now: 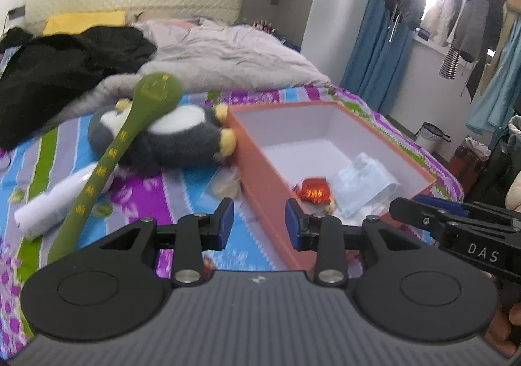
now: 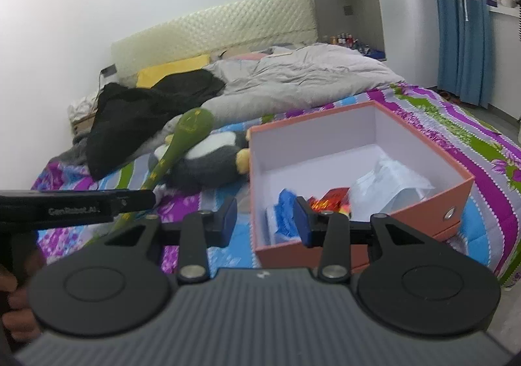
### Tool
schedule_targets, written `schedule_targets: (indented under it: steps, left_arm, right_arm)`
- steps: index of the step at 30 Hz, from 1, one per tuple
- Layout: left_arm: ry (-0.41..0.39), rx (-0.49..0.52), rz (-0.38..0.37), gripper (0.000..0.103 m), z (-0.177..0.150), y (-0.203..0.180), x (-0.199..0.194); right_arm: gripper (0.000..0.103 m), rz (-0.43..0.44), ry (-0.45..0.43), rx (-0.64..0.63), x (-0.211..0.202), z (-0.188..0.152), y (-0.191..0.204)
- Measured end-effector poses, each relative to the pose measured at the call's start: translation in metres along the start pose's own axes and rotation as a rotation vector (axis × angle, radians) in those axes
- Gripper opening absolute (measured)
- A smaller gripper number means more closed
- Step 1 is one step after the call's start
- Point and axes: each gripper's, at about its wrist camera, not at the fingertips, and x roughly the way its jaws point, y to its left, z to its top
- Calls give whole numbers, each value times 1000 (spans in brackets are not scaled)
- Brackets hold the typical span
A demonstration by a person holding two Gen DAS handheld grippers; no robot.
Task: Organize soft objects
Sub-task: 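Withdraw both open tools from the box toward the bed, then reach the left gripper to the brown candy on the bed and close it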
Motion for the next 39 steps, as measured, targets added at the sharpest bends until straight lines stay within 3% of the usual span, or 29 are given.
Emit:
schedule_targets:
  steps: [4, 17, 20, 31, 39]
  left_arm:
    - [19, -5, 42, 45, -20, 12, 2]
    - [106, -104, 46, 46, -63, 60, 8]
    - [116, -95, 68, 48, -68, 66, 20]
    - [188, -158, 46, 55, -84, 100, 78]
    - [223, -211, -4, 55, -91, 120, 118]
  right_arm:
    - [41, 12, 19, -26, -1, -11, 14]
    - [41, 37, 132, -71, 19, -47, 47]
    - [41, 45, 147, -87, 29, -48, 52]
    - [41, 53, 187, -138, 80, -43, 63]
    - [41, 42, 217, -151, 123, -44, 72]
